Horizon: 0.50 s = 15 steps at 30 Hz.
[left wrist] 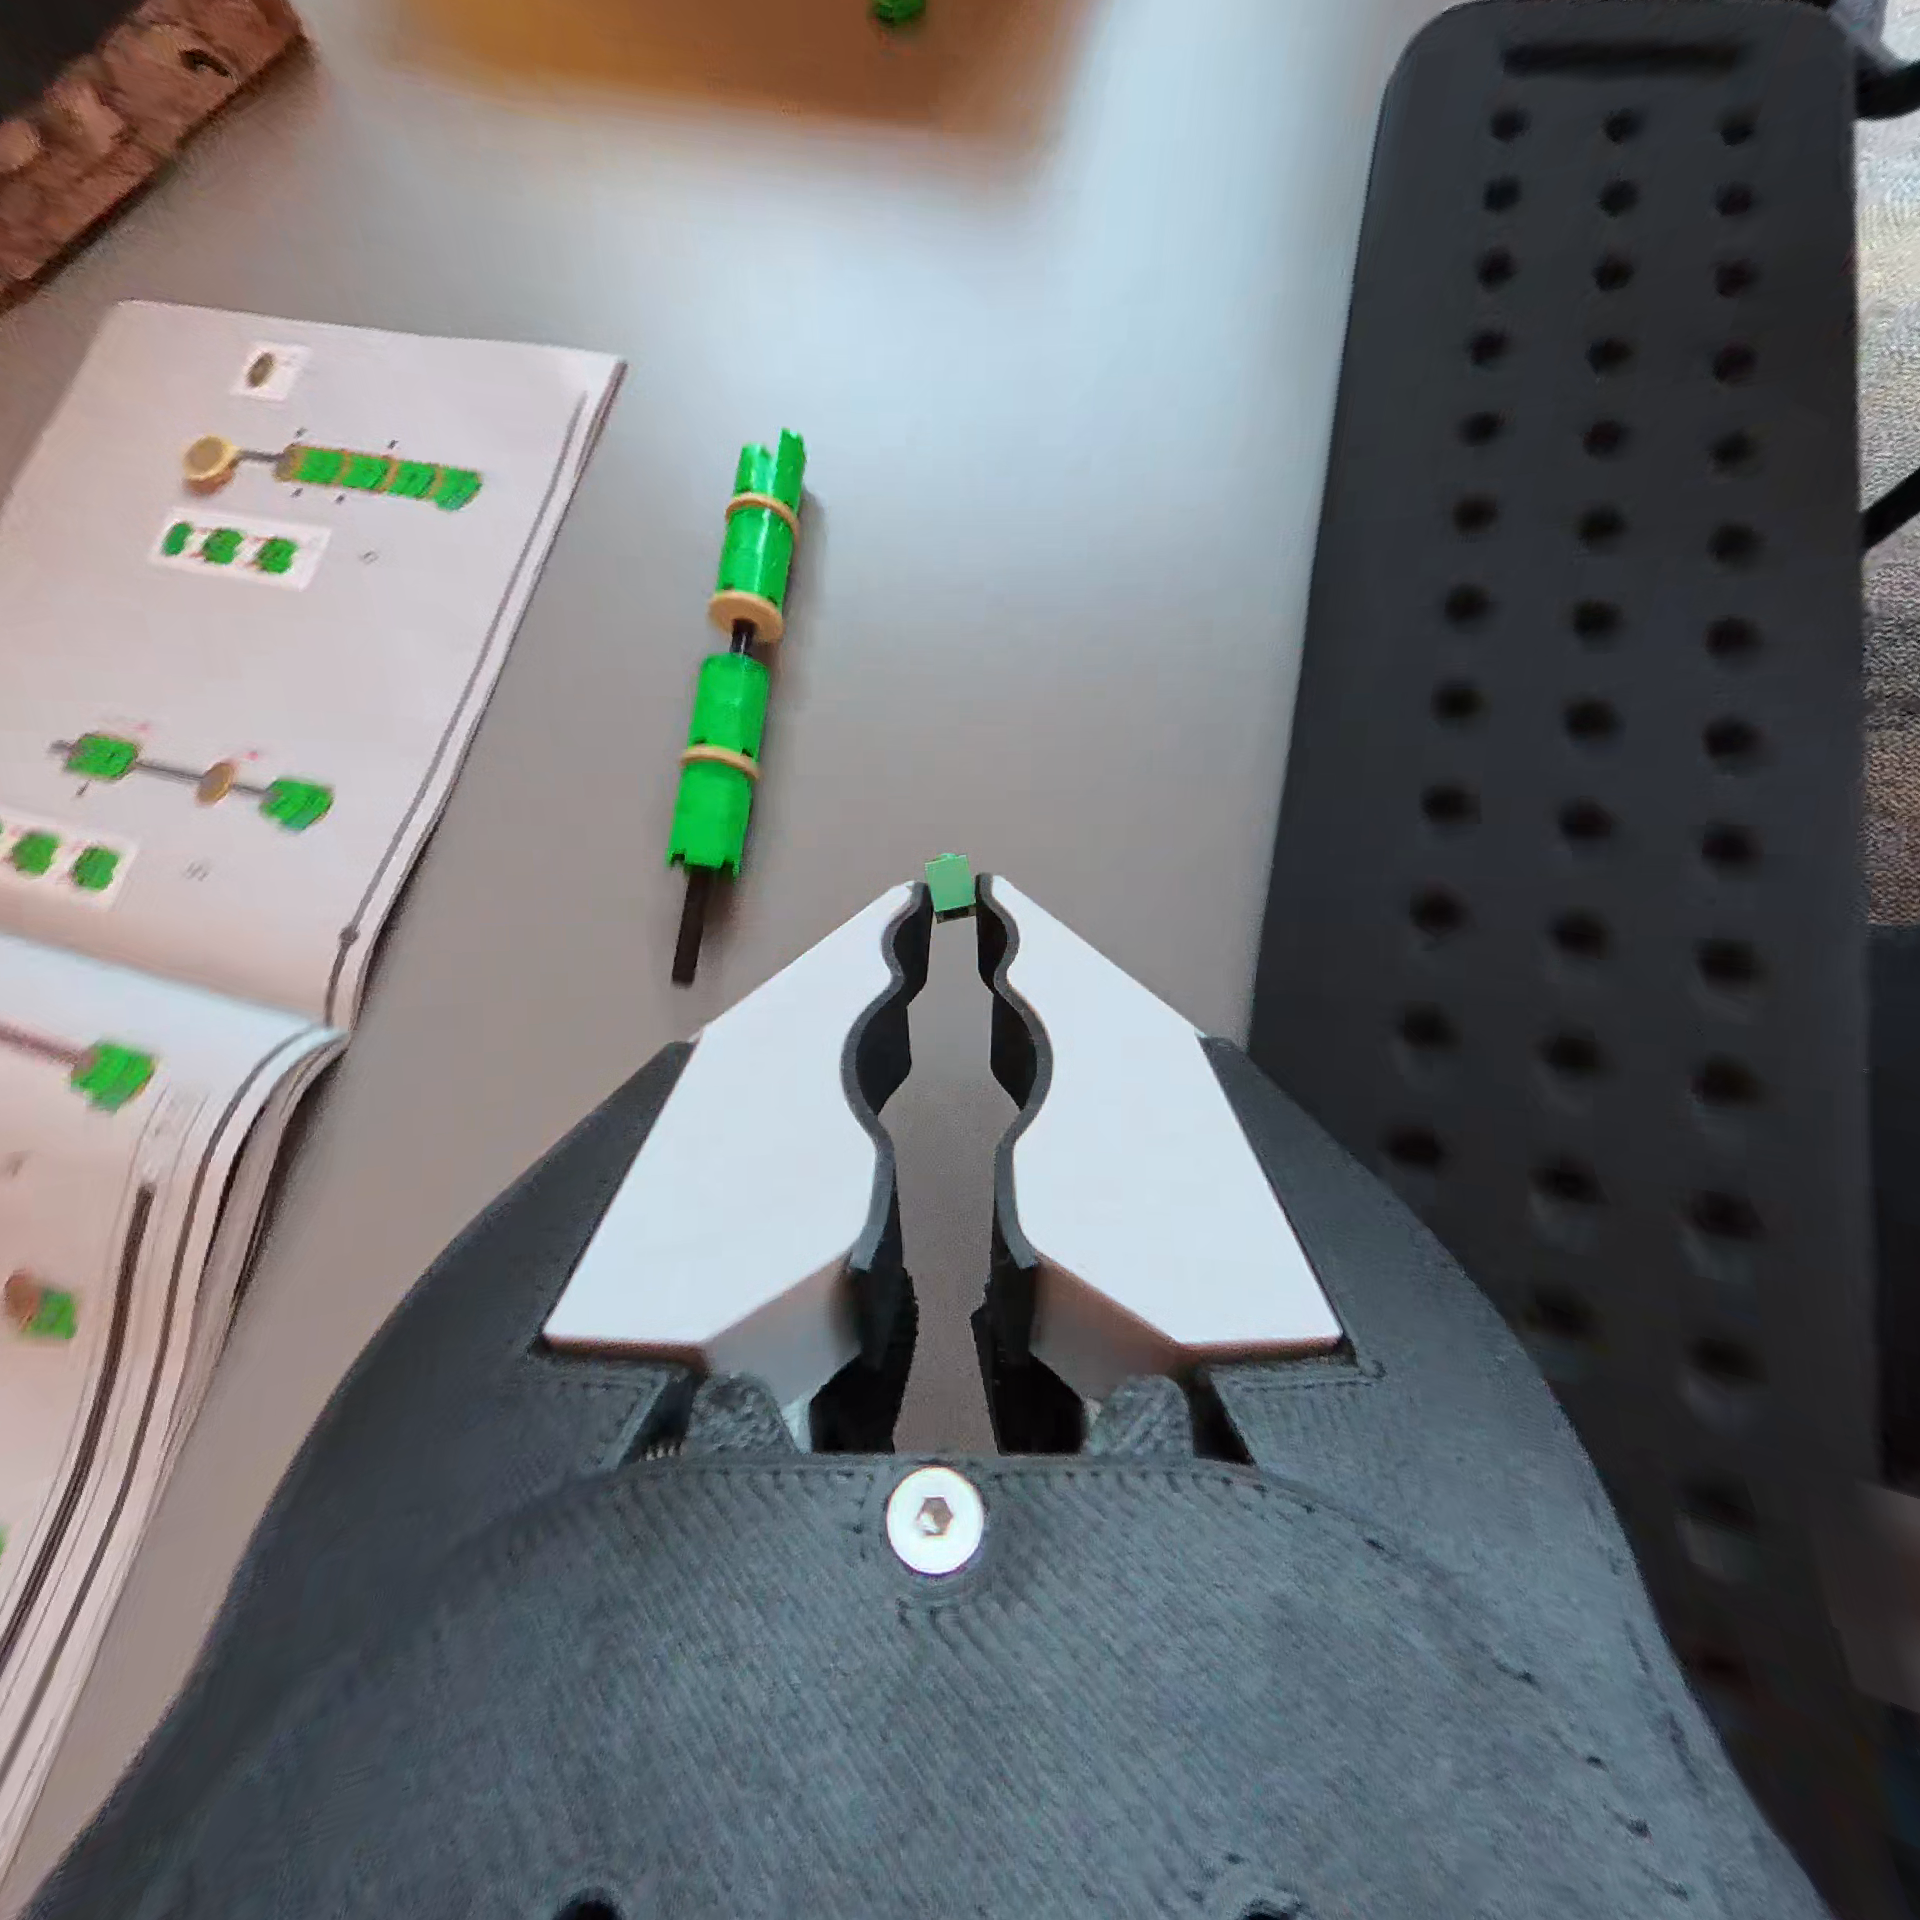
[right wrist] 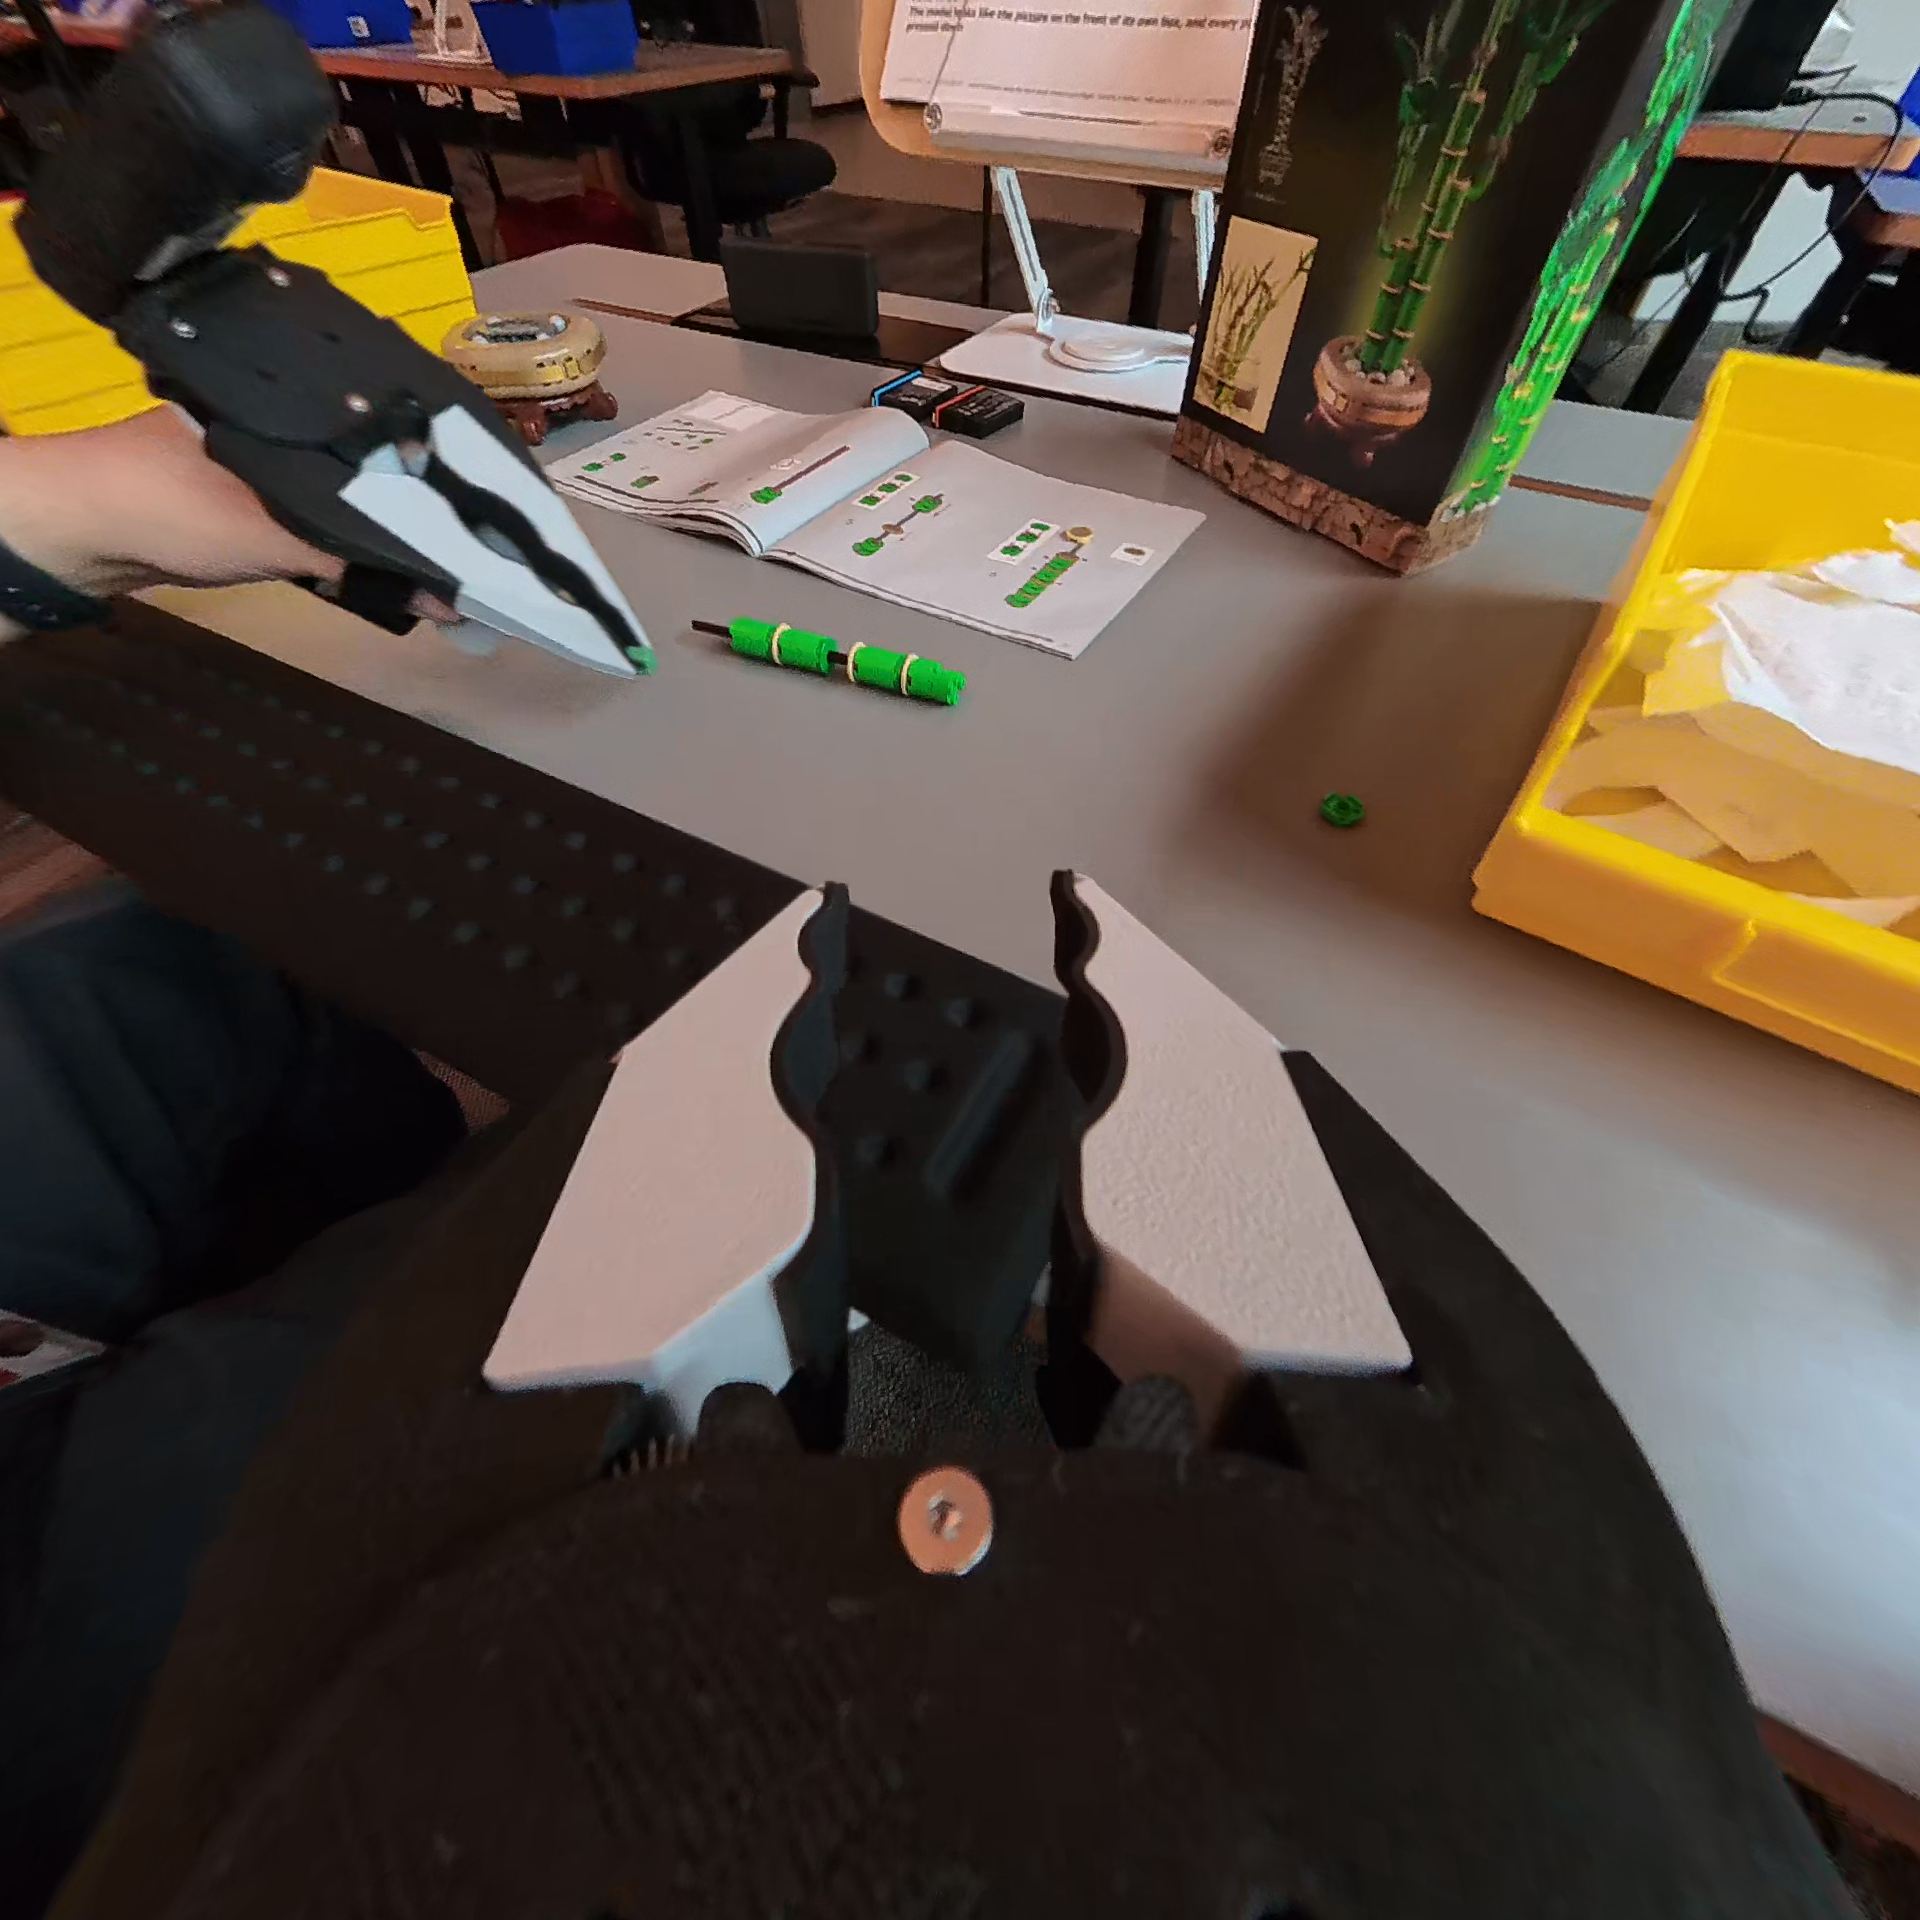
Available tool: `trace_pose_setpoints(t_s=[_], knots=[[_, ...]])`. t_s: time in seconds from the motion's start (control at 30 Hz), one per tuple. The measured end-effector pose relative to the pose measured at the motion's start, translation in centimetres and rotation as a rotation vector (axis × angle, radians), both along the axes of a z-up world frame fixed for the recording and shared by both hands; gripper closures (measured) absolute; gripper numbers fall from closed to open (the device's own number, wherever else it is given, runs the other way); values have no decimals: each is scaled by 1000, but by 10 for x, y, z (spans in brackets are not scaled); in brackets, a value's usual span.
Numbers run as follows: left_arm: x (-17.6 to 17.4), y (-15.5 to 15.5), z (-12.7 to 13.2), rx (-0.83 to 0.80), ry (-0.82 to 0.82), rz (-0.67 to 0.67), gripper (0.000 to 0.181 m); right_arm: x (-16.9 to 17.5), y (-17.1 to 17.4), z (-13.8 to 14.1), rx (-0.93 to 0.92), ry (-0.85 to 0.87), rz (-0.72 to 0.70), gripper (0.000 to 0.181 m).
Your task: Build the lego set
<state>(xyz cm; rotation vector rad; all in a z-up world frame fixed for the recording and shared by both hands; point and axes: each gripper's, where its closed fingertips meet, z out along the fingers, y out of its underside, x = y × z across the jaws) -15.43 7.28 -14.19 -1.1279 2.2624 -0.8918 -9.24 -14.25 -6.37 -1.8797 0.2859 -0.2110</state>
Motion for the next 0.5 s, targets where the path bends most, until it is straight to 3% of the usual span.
trace_pose_setpoints(t_s=[0.23,0.3,0.4,0.5], knots=[[10,-9,-21,-18,45,-29,175,7,-18,-20,-43,15,-35,141],[8,-7,-19,-41,46,-14,162,12,-10,-14,-15,14,-23,139],[-3,4,-2,-78,5,23,144,32,27,21,52,-55,45,128],[-25,22,28,-122,-70,85,138,74,97,77,171,-117,162,84]])
